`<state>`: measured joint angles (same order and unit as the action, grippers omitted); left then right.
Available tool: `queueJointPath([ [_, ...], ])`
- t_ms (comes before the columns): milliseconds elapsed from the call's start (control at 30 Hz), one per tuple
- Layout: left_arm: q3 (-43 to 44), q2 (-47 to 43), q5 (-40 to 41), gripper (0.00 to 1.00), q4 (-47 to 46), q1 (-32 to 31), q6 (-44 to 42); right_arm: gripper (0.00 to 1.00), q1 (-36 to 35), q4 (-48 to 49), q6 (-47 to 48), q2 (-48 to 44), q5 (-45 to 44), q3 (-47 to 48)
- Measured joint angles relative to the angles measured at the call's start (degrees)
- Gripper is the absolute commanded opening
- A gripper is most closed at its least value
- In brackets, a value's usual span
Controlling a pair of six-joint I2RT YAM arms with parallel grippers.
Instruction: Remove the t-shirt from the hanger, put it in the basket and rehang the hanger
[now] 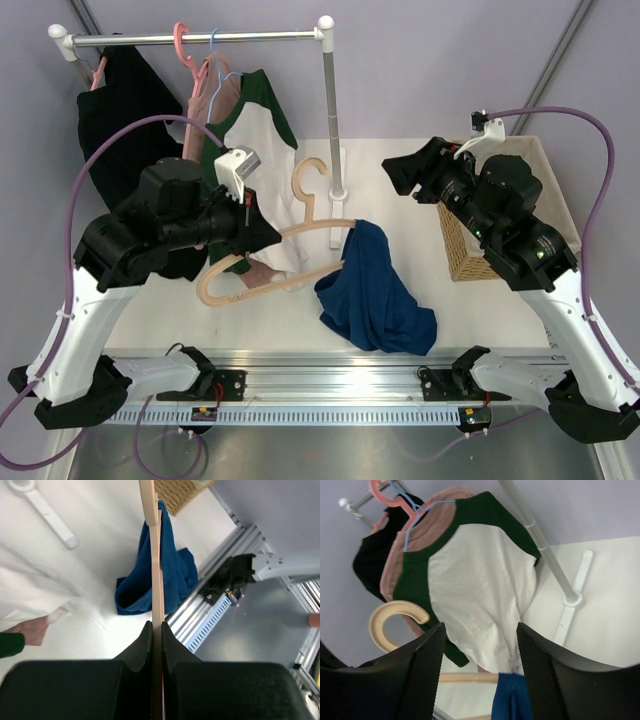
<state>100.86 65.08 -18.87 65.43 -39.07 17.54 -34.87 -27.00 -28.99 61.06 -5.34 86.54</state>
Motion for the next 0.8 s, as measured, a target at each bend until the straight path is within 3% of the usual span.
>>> queueJointPath([
  [300,9.07,3.69,17.86,0.00,7.06,0.02,1.70,0.66,0.00,-8.13,-1.97,0.07,-5.35,-0.33],
  [533,11.43,3.54,26.05,0.00,7.58,0.02,2.82,0.64,0.00,-10.84,-5.99,1.97,-4.74,-5.75],
  [800,8.66,-1.29,33.31,0.00,-5.75,0.02,-1.29,0.65,0.00,-12.94,-5.42,5.49,0.35,-11.26],
])
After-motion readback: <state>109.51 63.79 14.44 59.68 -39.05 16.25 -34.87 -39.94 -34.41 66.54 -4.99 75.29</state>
